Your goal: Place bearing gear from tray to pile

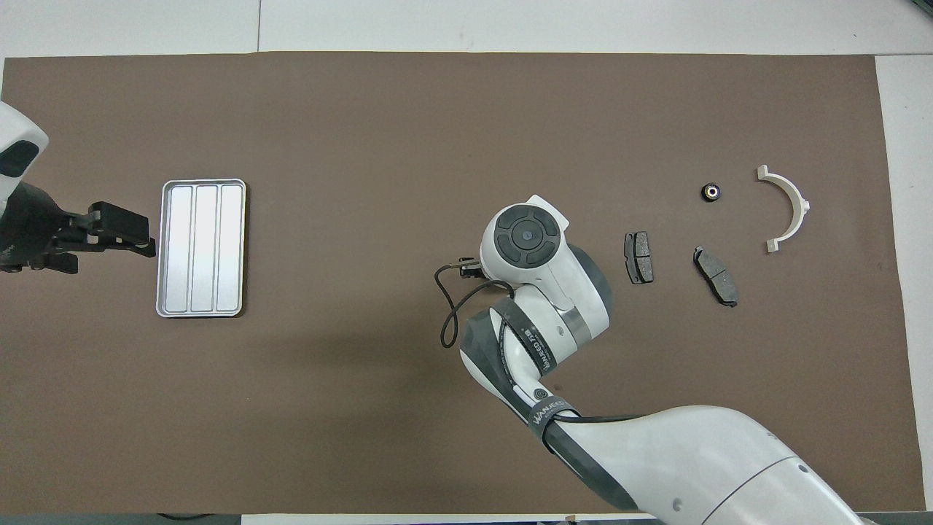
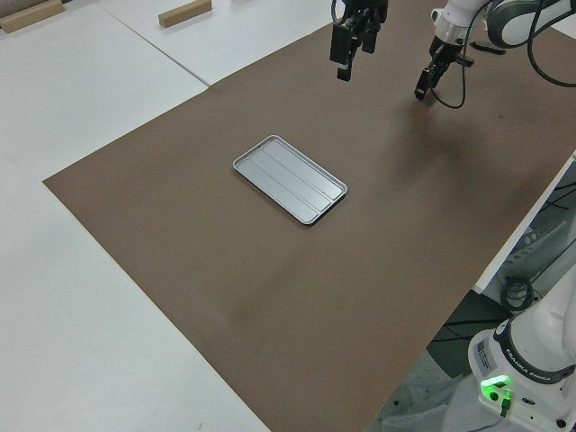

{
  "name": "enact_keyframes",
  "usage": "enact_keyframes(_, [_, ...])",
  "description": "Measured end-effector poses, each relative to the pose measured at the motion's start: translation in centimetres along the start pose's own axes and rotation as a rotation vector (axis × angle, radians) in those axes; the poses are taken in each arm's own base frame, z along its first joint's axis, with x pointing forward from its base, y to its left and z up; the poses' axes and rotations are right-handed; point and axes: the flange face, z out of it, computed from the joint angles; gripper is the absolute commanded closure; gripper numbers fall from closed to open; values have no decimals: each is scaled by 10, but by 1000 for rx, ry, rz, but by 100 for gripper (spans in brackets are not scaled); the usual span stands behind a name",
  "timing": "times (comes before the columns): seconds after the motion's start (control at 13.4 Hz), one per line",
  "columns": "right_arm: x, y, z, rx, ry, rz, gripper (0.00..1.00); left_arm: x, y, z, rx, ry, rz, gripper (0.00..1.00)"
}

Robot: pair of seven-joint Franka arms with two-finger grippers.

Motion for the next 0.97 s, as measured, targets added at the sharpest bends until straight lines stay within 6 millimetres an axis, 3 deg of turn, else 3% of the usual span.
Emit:
enact_keyframes(0.75, [11,4,2,4,6,11,19,0,0,0,0,0,0,0])
enact_keyframes(0.97, [12,4,4,6,8,9,27,0,0,0,0,0,0,0])
